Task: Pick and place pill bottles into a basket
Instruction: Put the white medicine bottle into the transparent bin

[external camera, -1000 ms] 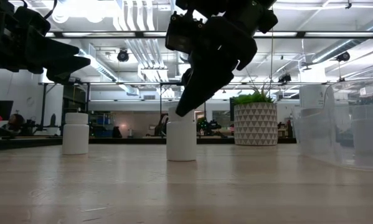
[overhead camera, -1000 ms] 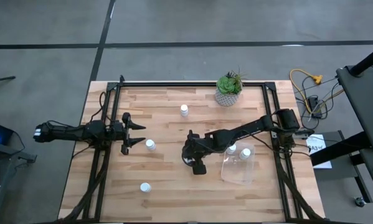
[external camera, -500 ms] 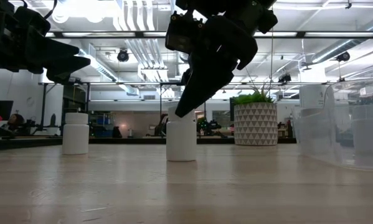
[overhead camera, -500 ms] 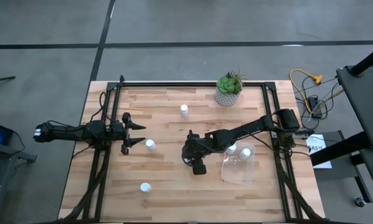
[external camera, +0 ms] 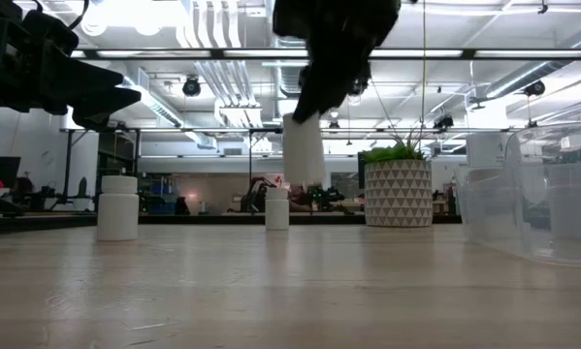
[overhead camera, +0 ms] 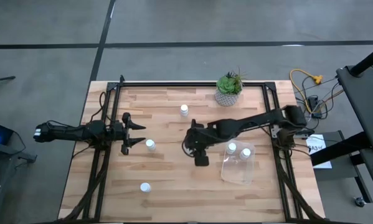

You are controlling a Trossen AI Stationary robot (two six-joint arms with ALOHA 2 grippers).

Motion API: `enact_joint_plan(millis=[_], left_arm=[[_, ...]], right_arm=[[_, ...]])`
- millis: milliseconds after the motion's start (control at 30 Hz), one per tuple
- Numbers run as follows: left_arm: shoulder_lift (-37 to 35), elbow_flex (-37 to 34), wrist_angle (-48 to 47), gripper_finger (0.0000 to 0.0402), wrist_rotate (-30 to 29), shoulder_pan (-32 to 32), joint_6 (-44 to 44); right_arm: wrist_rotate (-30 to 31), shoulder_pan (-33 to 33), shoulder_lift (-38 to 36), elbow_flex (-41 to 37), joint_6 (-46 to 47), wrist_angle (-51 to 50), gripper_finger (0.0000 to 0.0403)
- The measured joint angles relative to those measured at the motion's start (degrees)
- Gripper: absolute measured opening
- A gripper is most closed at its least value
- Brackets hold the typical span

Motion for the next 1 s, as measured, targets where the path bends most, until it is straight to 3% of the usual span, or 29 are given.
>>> enact_joint_plan(millis=[367,567,733,1000], left_arm=[[0.0,0.0,0.0,0.0222,0.0,0.0,0.0],[0.0,0.0,0.0,0.0222,0.0,0.0,0.0],[0.2,0.0,0.0,0.0222,0.0,0.0,0.0],[0.3,0.0,0.0,0.0222,0.0,0.0,0.0]], right_arm=[[8.7,2.2,-15.1,-2.4,7.3,-11.0,0.0143],[10.5,5.2,-23.6,-8.3,15.5,-14.4,0.0143],[16.1,10.7,-29.0,-14.3,25.0,-17.4,0.0143],[19.9,21.9,-33.6,-22.1,41.1,-17.3,0.0143]])
